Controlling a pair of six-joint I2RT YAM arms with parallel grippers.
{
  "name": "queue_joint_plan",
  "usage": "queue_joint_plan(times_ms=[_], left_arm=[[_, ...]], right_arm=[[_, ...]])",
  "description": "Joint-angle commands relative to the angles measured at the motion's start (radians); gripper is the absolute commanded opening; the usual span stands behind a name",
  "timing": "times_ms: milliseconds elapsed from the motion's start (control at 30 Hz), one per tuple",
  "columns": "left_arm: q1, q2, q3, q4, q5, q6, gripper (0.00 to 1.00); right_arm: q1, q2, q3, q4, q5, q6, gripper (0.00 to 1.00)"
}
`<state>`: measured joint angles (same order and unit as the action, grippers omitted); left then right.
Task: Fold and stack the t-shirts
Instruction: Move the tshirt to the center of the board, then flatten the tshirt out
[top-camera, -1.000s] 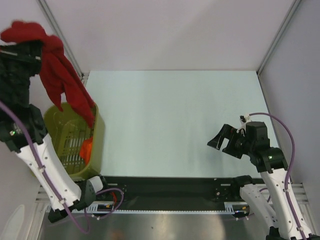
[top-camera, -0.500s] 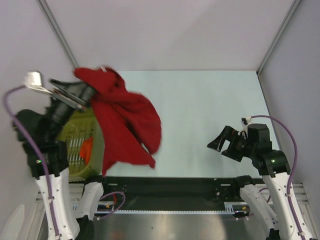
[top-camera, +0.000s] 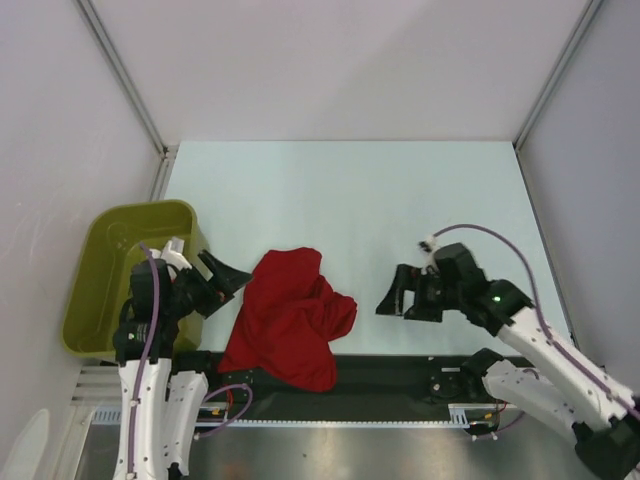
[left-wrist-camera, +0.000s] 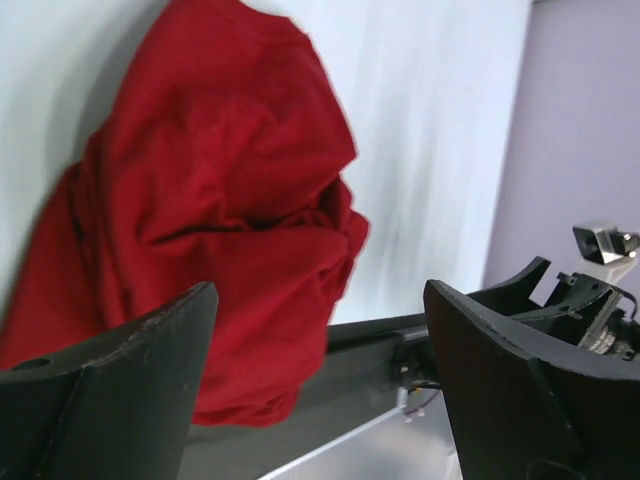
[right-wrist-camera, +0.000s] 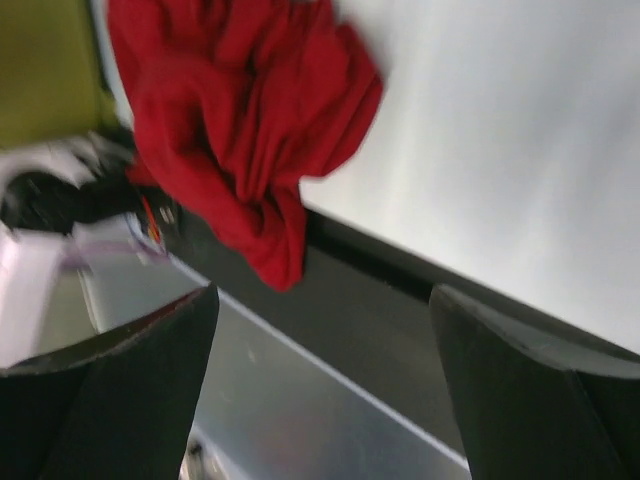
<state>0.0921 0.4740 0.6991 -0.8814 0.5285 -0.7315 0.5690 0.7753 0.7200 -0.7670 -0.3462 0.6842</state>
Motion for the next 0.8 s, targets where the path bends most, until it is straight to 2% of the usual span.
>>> queue_joint_plan(times_ms=[0, 67, 100, 233, 300, 333, 433, 567, 600, 700, 767], left_arm=[[-0.018, 0.066, -0.025, 0.013, -0.054, 0.132, 0.89], [-0.054, 0.081, -0.087, 0.079, -0.080, 0.104, 0.87], [-0.067, 0.092, -0.105, 0.119, -0.102, 0.063, 0.87], [-0.215, 0.208, -0.168, 0.173, -0.267, -0.015, 0.88], [-0.287, 0.288, -0.176, 0.215, -0.332, -0.026, 0.89], [-0.302, 0.370, -0.174, 0.232, -0.337, -0.028, 0.89], [-0.333, 0.480, -0.138, 0.242, -0.393, -0.025, 0.88], [-0.336, 0.460, -0.144, 0.251, -0.470, -0.026, 0.87], [-0.336, 0.456, -0.154, 0.268, -0.496, -0.037, 0.86], [-0.336, 0.478, -0.196, 0.320, -0.489, -0.043, 0.79], [-0.336, 0.527, -0.201, 0.352, -0.469, -0.034, 0.65]], right_arm=[[0.187, 0.198, 0.007, 0.283, 0.145, 0.071, 0.93], [0.270, 0.315, 0.045, 0.340, 0.186, 0.052, 0.93], [0.282, 0.440, 0.089, 0.348, 0.205, 0.046, 0.93], [0.273, 0.644, 0.147, 0.389, 0.156, 0.011, 0.87], [0.232, 0.688, 0.144, 0.446, 0.077, 0.006, 0.82], [0.215, 0.728, 0.134, 0.487, 0.049, 0.012, 0.80], [0.172, 0.804, 0.136, 0.538, -0.039, 0.008, 0.70], [0.169, 0.872, 0.182, 0.549, -0.082, -0.008, 0.65], [0.175, 0.880, 0.185, 0.557, -0.102, -0.002, 0.61], [0.178, 0.895, 0.179, 0.566, -0.117, 0.003, 0.54], [0.172, 0.889, 0.170, 0.564, -0.116, -0.002, 0.54]])
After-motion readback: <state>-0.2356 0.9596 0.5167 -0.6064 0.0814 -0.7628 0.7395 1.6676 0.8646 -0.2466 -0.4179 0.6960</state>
